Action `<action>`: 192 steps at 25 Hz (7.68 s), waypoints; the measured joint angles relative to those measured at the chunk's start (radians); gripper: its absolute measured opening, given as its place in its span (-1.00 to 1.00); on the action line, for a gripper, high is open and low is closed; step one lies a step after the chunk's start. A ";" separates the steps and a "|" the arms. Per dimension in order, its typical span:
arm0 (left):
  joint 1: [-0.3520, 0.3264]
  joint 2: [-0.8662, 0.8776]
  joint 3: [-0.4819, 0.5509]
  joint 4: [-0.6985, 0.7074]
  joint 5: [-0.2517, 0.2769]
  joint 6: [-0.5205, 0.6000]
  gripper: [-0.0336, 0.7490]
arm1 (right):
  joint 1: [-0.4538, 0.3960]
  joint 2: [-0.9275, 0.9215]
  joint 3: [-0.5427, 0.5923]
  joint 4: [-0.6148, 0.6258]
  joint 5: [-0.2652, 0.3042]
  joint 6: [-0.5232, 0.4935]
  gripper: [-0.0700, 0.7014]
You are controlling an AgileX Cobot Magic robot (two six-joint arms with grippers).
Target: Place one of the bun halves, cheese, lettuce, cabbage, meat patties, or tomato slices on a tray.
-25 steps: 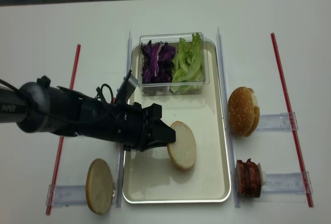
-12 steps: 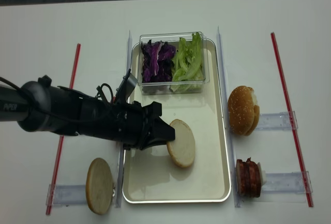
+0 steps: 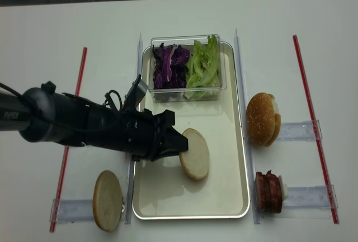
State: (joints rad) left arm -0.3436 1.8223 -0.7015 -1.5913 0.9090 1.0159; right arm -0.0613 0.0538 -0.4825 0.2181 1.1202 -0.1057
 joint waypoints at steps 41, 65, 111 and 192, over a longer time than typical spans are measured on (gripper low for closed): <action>0.000 -0.047 0.000 0.086 -0.085 -0.077 0.09 | 0.000 0.000 0.000 0.000 0.000 0.000 0.40; 0.000 -0.060 0.000 0.294 -0.070 -0.223 0.08 | 0.000 0.000 0.000 0.000 0.000 0.000 0.40; 0.000 -0.177 -0.408 1.509 0.293 -1.036 -0.02 | 0.000 0.000 0.000 0.000 0.000 0.000 0.40; 0.329 -1.154 0.046 1.578 0.276 -0.984 -0.03 | 0.000 0.000 0.000 0.000 0.000 0.000 0.40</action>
State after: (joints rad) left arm -0.0143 0.6686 -0.6553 -0.0137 1.1849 0.0318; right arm -0.0613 0.0538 -0.4825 0.2181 1.1202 -0.1057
